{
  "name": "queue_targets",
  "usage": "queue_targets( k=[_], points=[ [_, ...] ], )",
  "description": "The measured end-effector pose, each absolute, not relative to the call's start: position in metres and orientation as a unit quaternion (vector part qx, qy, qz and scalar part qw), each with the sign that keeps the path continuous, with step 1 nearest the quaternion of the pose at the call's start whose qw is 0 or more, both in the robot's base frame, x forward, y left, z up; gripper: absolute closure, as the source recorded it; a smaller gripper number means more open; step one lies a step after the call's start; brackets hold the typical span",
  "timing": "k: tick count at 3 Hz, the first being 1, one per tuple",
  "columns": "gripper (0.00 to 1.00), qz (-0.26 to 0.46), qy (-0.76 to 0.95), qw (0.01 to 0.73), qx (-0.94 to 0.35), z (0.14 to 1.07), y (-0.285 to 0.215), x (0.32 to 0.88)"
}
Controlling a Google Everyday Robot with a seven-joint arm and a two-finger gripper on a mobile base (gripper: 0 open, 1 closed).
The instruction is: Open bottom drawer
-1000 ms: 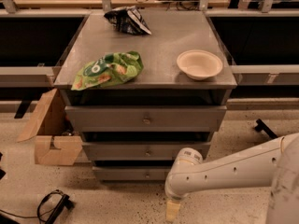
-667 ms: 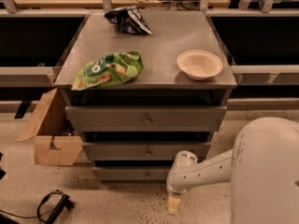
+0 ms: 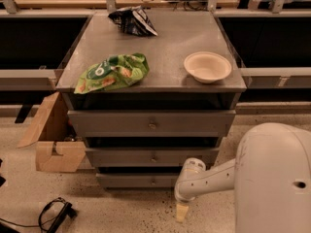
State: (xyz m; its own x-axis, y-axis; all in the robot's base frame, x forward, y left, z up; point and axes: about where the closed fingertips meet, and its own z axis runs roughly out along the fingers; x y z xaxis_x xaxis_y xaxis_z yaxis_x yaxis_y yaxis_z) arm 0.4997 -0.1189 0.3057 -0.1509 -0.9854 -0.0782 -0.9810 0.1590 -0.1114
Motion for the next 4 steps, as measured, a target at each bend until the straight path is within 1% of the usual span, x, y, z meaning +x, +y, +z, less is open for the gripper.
queue_targets(
  k=[2, 4],
  points=[
    [0.00, -0.029, 0.764, 0.062, -0.641, 0.246, -0.139, 0.529],
    [0.00, -0.053, 0.755, 0.065, -0.651, 0.206, -0.140, 0.568]
  ],
)
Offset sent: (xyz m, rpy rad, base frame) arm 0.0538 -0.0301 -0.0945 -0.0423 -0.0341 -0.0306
